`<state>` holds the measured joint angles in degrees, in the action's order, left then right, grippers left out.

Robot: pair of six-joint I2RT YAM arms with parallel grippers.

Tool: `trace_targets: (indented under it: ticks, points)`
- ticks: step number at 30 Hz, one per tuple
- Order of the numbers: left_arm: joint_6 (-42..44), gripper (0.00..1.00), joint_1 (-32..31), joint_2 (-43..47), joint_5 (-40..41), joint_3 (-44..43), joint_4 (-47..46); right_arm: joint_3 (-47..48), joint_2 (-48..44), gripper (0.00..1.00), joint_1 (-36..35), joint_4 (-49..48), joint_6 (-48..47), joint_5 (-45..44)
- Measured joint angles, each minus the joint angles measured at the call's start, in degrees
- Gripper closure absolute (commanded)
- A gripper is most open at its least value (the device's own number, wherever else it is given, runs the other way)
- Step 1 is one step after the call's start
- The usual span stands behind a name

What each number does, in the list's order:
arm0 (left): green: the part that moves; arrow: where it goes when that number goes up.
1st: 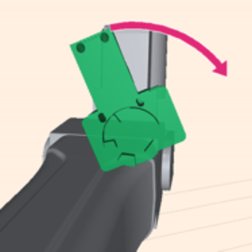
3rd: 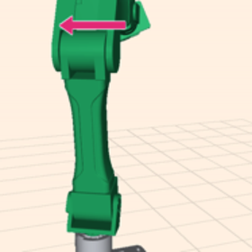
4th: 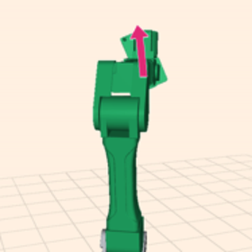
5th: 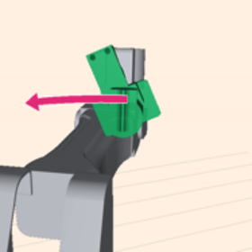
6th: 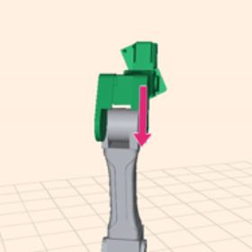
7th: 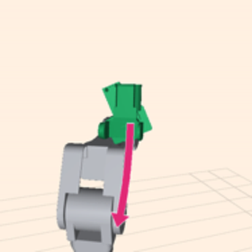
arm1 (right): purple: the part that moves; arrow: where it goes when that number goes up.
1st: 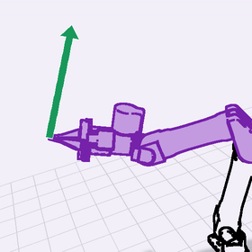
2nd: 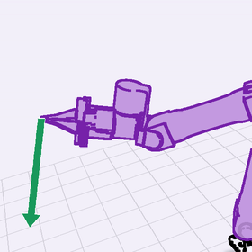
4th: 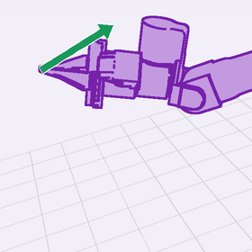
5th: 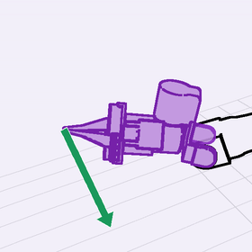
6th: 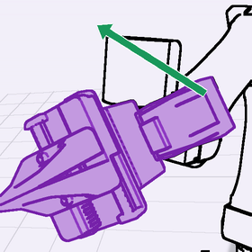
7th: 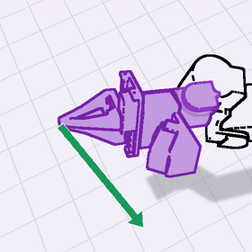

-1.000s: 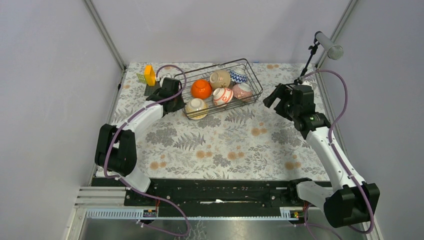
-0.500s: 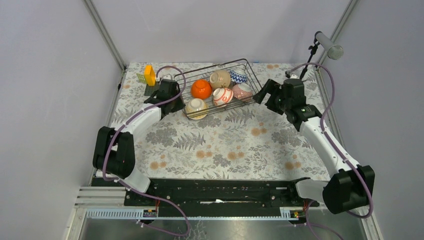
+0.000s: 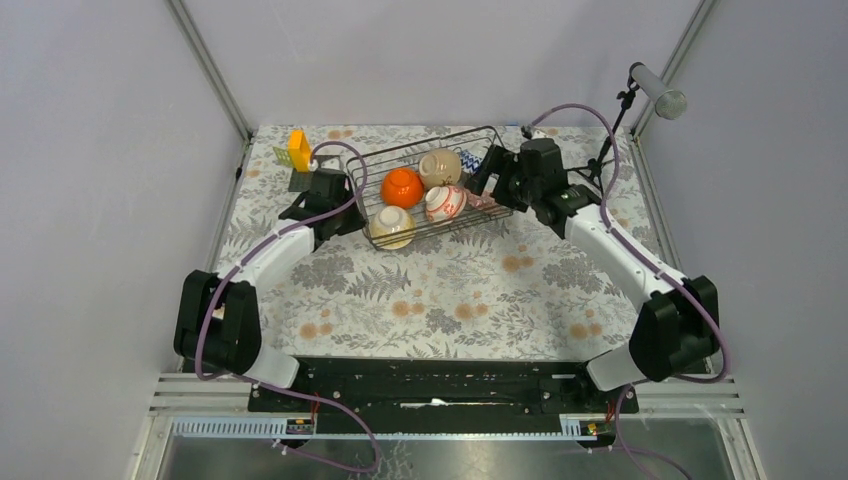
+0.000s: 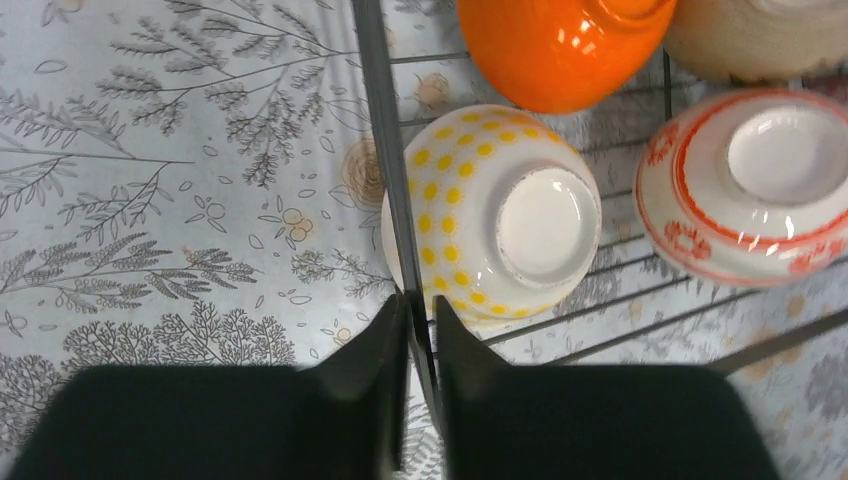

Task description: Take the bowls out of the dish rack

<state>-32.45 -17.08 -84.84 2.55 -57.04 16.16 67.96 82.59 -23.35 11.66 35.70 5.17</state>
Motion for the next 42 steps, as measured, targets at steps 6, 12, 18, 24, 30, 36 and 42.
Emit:
trace_targets:
  ticks: [6,12,18,24,30,36,42]
  points:
    - [2.6,0.44,-0.4,1.5,-5.8,0.5,2.0,4.3,5.9,0.02,-1.8,-0.8,1.2,-1.4]
    - [2.1,0.3,-0.7,5.1,-7.7,0.5,4.9,6.7,10.8,0.0,-2.3,-0.8,3.1,-2.9]
    - [1.0,0.15,-0.7,12.0,-8.2,0.5,5.2,8.7,15.1,0.0,-3.4,-0.8,4.2,-3.2]
    - [1.0,0.1,-0.7,14.6,-7.9,0.5,5.2,11.5,18.9,0.0,-4.4,-0.4,4.9,-5.6]
    - [1.7,0.1,-0.7,17.8,-6.4,0.5,5.2,17.2,23.2,0.0,-5.6,2.7,5.1,-9.8]
    - [3.6,0.1,-0.7,18.7,-7.2,0.5,4.7,20.8,26.5,0.0,-7.6,4.9,5.1,-12.3]
    - [4.7,0.1,-0.7,18.7,-7.5,0.5,4.7,23.1,28.4,0.0,-9.4,8.8,5.0,-15.5]
